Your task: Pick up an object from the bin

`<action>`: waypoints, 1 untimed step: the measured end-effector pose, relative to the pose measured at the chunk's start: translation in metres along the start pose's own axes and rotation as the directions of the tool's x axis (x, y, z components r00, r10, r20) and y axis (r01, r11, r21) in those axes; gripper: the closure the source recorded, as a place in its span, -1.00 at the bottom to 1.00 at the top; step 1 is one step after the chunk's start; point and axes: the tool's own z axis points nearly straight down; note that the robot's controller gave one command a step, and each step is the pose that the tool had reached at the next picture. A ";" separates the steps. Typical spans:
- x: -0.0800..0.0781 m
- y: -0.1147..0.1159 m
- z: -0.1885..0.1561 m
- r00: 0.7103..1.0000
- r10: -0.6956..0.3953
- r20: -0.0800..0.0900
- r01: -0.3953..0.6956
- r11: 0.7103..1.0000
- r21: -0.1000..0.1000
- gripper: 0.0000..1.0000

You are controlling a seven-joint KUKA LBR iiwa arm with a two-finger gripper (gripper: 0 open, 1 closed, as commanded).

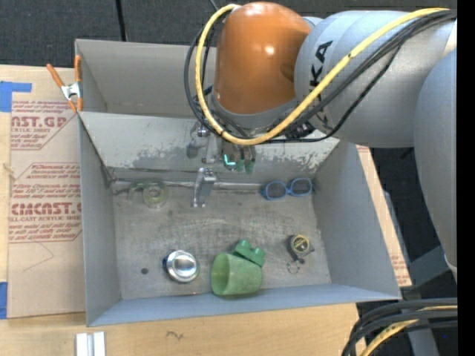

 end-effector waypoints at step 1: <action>0.097 0.021 0.172 0.992 -0.128 0.006 0.128 0.992 -0.001 -1.00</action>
Offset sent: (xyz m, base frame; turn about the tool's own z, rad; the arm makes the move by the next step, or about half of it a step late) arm -0.0987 0.0191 -0.1737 -0.1265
